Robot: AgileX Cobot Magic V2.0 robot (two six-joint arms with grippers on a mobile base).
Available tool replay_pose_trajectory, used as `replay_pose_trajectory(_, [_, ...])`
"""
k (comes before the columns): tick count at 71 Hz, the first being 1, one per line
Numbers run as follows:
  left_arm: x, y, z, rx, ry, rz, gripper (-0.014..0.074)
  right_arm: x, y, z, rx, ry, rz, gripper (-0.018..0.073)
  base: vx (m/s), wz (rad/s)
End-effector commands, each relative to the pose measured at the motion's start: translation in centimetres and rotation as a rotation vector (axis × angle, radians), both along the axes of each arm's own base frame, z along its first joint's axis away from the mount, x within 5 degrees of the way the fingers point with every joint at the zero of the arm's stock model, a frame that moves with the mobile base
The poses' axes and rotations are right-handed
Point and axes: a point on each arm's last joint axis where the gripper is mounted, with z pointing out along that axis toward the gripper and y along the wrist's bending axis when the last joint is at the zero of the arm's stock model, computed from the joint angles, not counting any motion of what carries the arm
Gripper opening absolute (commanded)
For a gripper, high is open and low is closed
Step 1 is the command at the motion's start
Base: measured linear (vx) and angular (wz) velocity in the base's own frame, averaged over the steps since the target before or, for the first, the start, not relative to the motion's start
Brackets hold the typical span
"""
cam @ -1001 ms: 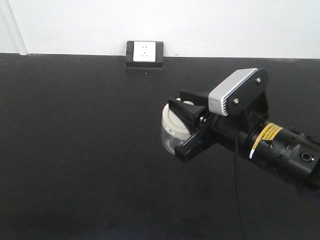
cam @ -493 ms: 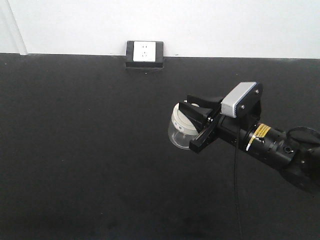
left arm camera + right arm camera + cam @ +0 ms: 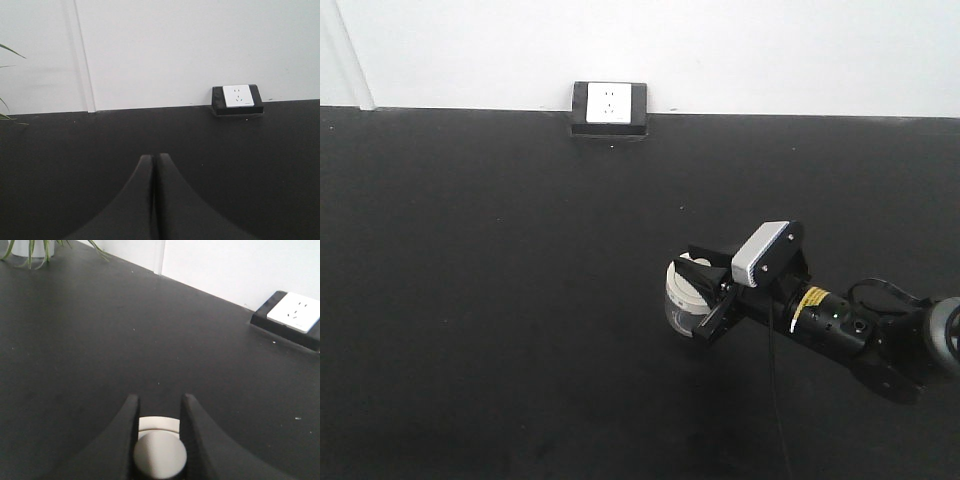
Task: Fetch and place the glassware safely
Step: 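Lower the jar in the right gripper toward the benchtop surface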
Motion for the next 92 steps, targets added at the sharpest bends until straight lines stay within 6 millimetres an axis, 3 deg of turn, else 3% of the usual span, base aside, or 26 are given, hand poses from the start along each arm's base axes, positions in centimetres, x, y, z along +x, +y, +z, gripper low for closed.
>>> replay_pose_trajectory(1, [0.2, -0.1, 1.4, -0.013, -0.079, -0.011, -0.0007, 0.7, -0.1, 2.5, 0.092, -0.146, -0.018, -0.0001, 0.0, 0.0])
replay_pose_trajectory(39, [0.2, -0.1, 1.4, -0.013, -0.079, -0.011, -0.0007, 1.1, -0.2, 1.1, 0.128, -0.103, -0.05, 0.0035, 0.0, 0.0])
replay_pose_trajectory(56, [0.2, -0.1, 1.4, -0.013, -0.079, -0.011, -0.0007, 1.1, -0.2, 1.1, 0.163, -0.065, -0.051, 0.0255, 0.0, 0.0])
replay_pose_trajectory(74, [0.2, -0.1, 1.4, -0.013, -0.079, -0.011, -0.0007, 1.1, -0.2, 1.1, 0.172, -0.058, -0.052, 0.0612, 0.0, 0.0])
replay_pose_trajectory(81, [0.2, -0.1, 1.4, -0.013, -0.079, -0.011, -0.0007, 1.1, -0.2, 1.2, 0.175, -0.061, -0.051, 0.0676, 0.0, 0.0])
replay_pose_trajectory(92, [0.2, -0.1, 1.4, -0.013, -0.079, -0.011, -0.0007, 1.0, -0.2, 1.3, 0.19, -0.071, -0.045, 0.0675, 0.0, 0.0])
